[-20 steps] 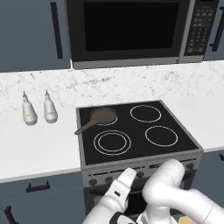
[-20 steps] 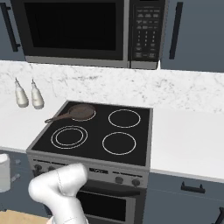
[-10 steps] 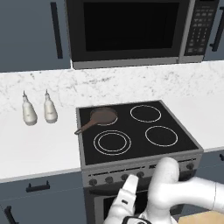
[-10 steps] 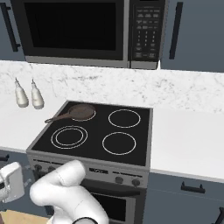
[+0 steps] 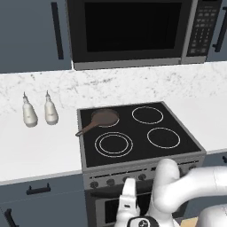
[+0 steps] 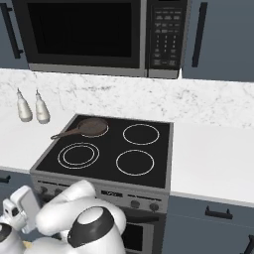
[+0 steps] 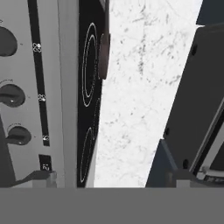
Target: Turn off the rear left burner of the stove.
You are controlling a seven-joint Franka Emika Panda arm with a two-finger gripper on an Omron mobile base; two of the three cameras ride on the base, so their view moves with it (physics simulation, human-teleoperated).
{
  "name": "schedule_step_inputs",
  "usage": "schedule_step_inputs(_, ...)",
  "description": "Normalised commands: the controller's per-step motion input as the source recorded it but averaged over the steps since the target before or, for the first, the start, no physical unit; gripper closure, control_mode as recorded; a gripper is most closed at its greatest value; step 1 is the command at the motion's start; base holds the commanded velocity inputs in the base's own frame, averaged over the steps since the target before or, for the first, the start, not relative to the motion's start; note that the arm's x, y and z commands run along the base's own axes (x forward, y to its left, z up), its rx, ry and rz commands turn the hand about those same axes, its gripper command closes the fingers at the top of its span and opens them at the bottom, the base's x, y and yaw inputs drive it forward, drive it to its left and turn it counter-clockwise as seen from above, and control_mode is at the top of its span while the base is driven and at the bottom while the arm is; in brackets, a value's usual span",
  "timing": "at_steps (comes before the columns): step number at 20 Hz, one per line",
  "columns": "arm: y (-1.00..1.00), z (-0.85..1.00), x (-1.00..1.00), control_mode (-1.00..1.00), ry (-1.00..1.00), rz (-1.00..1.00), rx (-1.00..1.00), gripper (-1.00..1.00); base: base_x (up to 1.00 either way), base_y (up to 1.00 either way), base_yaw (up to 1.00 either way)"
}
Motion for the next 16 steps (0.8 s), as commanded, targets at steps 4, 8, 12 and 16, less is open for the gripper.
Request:
schedule_step_inputs(4, 0.05, -0.16, 0.10, -1.00, 0.02, 0.00, -0.22, -1.00, 0.00, 0.00, 0.00)
schedule_step_inputs(8, 0.09, -0.25, 0.01, -1.00, 0.00, -0.02, -0.22, -1.00, 0.00, 0.00, 0.00)
schedule_step_inputs(12, 0.31, -0.14, 0.11, -1.00, 0.02, -0.05, -0.15, -1.00, 0.00, 0.00, 0.00)
schedule_step_inputs(16, 0.36, -0.09, 0.17, -1.00, 0.00, 0.00, -0.03, -1.00, 0.00, 0.00, 0.00)
